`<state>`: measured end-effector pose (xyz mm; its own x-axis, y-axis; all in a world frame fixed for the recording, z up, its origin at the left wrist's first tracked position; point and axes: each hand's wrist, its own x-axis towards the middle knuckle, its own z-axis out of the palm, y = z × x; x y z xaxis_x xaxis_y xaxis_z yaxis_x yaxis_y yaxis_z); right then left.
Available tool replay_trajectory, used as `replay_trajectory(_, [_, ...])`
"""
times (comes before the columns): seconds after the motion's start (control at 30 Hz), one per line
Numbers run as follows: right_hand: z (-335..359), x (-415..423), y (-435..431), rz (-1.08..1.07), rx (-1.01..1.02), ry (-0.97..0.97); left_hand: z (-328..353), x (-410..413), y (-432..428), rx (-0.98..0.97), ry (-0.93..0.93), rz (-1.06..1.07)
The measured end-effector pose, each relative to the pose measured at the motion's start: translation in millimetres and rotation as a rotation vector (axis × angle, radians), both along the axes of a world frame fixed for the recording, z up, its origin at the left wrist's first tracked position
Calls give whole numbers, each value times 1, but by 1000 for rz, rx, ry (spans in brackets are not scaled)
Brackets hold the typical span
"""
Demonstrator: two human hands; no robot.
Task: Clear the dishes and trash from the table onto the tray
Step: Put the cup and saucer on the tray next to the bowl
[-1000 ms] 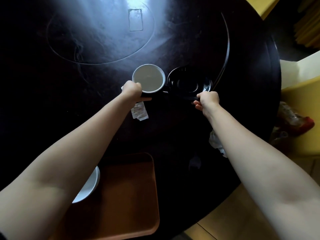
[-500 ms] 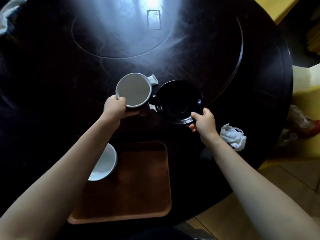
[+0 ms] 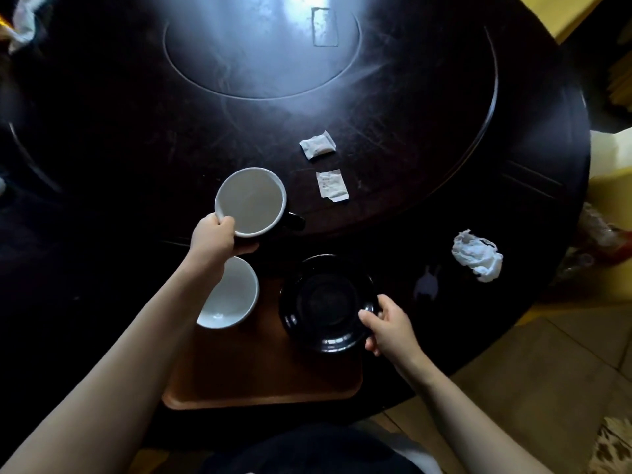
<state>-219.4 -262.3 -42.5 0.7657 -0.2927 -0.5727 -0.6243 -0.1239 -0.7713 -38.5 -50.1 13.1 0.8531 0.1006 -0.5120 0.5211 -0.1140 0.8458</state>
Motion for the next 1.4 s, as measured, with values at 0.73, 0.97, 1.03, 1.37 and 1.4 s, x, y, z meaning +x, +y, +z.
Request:
replay_trajectory(0.73, [13,21,46,182,-607,61,-15,-32,35,113,9,-173])
replay_trajectory(0.97, [42,36,44,214,-658,-185,-13,-44,20,126,19,-257])
replay_trajectory(1.03, [52,46,49,265,-532,-277,-11,-48,11,121,27,-279])
replay_trajectory(1.37, [37,50,57,259,-135,-152,-20,-63,-5,43,93,-181])
replay_trajectory(1.4, [36,50,56,232,-116,-172,-20,-66,-6,21,105,-167])
